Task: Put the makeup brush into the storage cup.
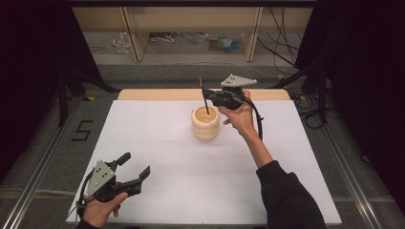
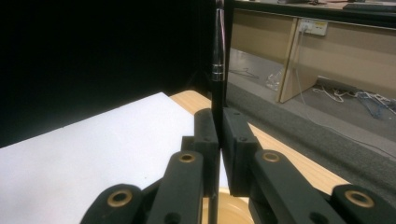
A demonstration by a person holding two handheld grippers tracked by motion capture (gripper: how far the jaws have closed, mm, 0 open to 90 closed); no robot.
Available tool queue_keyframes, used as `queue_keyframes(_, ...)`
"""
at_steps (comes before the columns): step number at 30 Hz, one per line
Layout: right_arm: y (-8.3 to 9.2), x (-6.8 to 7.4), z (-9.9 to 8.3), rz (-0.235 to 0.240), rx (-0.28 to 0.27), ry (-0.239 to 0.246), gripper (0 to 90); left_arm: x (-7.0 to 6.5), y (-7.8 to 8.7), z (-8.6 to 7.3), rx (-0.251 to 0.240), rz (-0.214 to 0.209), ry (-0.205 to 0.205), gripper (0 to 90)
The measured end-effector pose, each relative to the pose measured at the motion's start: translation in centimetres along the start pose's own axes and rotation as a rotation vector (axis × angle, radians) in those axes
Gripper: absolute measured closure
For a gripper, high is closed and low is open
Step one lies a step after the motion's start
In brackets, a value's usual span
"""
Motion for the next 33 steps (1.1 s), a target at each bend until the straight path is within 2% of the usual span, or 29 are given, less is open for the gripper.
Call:
queue_keyframes(8, -0.6, 0.2, -0.1, -0.001, 0.008, 0.003, 85.5, 0.0, 0.0, 0.0, 0.0, 0.0, -0.001, 17.4)
queue_keyframes(9, -0.8, 0.1, -0.1, -0.012, -0.007, 0.015, 85.5, 0.0, 0.0, 0.0, 0.0, 0.001, -0.001, 17.4)
queue_keyframes(15, -1.0, 0.4, -0.6, -0.004, 0.026, 0.008, 85.5, 0.0, 0.0, 0.0, -0.001, 0.001, 0.004, 17.3)
queue_keyframes(22, -1.3, 0.3, -0.8, -0.02, 0.014, 0.021, 85.5, 0.0, 0.0, 0.0, 0.0, 0.001, 0.0, 17.3)
queue_keyframes(33, -1.6, 0.3, -2.1, -0.018, 0.047, 0.027, 85.5, 0.0, 0.0, 0.0, 0.003, 0.003, -0.001, 17.3)
Point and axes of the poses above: each handheld gripper's, and its own axes: y roughly backward along the jaws, z roughly out of its top, x roughly to its left, the point moved 9 cm from there along -y, roughly forward along the jaws, and after that the axes turned 15 degrees about -z, right-handed, at the moved point
